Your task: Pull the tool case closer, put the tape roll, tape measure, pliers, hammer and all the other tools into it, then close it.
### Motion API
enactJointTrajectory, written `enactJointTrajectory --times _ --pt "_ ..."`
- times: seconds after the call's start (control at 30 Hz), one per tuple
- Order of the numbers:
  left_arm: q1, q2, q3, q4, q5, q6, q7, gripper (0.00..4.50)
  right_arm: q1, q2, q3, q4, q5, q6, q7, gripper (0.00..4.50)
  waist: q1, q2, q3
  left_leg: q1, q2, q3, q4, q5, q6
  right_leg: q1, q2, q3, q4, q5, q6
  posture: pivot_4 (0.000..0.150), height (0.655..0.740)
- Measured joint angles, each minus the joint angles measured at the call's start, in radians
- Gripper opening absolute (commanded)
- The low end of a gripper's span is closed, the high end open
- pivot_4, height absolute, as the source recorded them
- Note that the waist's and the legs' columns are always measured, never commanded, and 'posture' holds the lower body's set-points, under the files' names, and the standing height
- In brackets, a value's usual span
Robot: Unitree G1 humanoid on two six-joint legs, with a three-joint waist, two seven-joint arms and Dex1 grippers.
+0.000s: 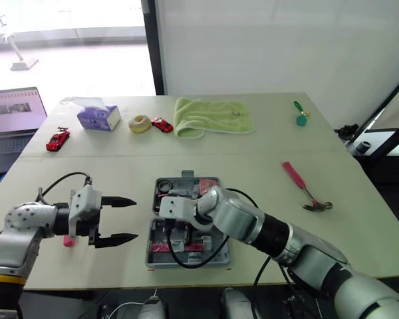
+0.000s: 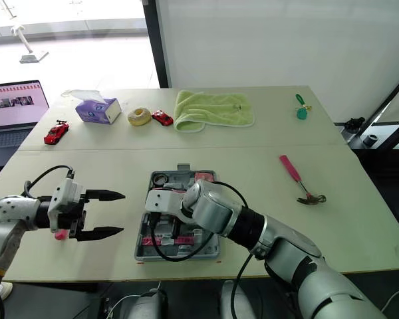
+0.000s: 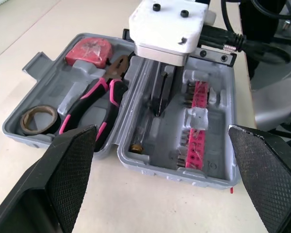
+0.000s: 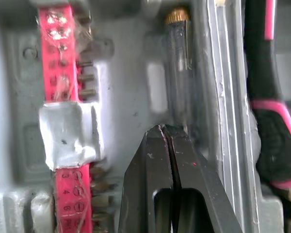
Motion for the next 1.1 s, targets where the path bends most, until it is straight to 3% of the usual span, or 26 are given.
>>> enactJointTrajectory --times 0.3,0.6,0.7,0.8,0.9,1.1 --pt "0.011 0.000 0.000 -0.002 0.000 0.008 0.000 4.50 0.019 0.004 -0.075 -0.012 0.026 0.014 0.009 0.03 0.001 0.000 0.000 0.000 0.000 0.000 0.000 0.000 0.000 0.000 0.000 0.000 0.000 0.000 0.000 0.150 0.7400" --pt "0.019 0.003 0.020 0.023 0.000 0.007 0.021 4.50 0.006 -0.112 -0.381 -0.435 0.216 0.110 0.090 0.03 0.001 0.000 0.000 -0.001 0.000 -0.001 -0.001 0.000 0.000 -0.001 0.000 0.000 0.000 0.000 0.000 0.150 0.7400" --pt "0.062 0.025 0.077 0.066 0.001 0.006 0.043 4.50 0.115 -0.226 -0.510 -0.611 0.290 0.153 0.106 0.03 0.003 0.000 0.000 -0.001 0.000 0.000 -0.001 0.000 0.000 0.000 -0.001 -0.001 -0.003 0.000 0.000 0.150 0.7400" --pt "0.089 0.044 0.155 0.149 0.003 -0.036 0.074 4.50 0.337 -0.339 -0.716 -0.734 0.340 0.166 0.104 0.03 0.011 -0.002 0.000 -0.002 0.000 0.000 -0.001 0.000 0.000 0.001 -0.001 -0.002 -0.004 0.000 0.000 0.150 0.7400" --pt "0.136 0.095 0.286 0.315 0.013 -0.084 0.111 4.50 0.657 -0.513 -0.966 -0.719 0.316 0.091 0.103 0.92 0.021 -0.002 0.001 -0.002 -0.001 0.002 -0.002 0.000 0.000 0.001 -0.002 -0.001 -0.008 -0.001 0.000 0.150 0.7400" --pt "0.159 0.149 0.396 0.628 0.048 -0.224 0.169 4.50 1.011 -0.536 -1.421 -0.519 0.328 -0.171 0.155 4.19 0.024 -0.003 0.001 0.001 0.000 0.004 -0.002 0.000 0.000 0.003 -0.003 0.001 -0.009 -0.002 -0.003 0.150 0.7400"
